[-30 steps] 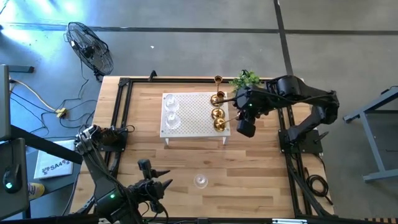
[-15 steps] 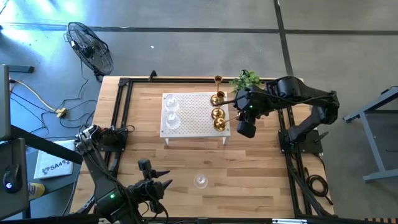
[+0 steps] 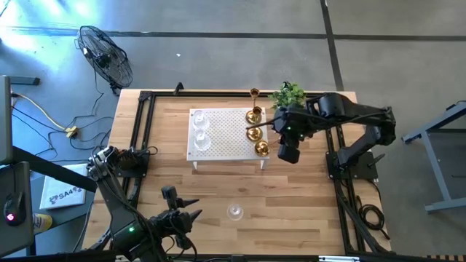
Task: Pick & Place candle stick holders
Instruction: Put the gold candle holder on the shelf aligned with the other gold candle holders
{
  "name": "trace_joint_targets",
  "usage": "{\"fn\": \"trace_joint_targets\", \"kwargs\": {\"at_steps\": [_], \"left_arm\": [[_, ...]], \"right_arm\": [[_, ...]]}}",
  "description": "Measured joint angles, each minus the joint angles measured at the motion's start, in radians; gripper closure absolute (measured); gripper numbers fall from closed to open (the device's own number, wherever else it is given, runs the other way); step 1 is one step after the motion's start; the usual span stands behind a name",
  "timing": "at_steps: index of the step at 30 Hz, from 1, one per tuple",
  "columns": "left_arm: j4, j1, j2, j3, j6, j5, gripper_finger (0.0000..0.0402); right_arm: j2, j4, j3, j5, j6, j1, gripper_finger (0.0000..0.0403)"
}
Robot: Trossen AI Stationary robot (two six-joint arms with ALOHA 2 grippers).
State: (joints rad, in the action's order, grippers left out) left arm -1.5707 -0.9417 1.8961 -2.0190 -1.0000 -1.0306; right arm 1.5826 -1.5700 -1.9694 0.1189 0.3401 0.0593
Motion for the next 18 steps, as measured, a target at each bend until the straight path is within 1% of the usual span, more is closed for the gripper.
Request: {"fn": "trace_joint_targets", "kwargs": {"at_steps": [10, 18], "left_arm": [[0.0, 0.0, 0.0, 0.0, 0.004, -0.001, 0.0247], [0.0, 0.0, 0.0, 0.0, 0.008, -0.001, 0.0247]], "right_arm": [[0.0, 0.0, 0.0, 0.001, 0.002, 0.0, 0.0293], [-0.001, -0.001, 0.001, -0.017, 0.01, 0.0, 0.0293]]}}
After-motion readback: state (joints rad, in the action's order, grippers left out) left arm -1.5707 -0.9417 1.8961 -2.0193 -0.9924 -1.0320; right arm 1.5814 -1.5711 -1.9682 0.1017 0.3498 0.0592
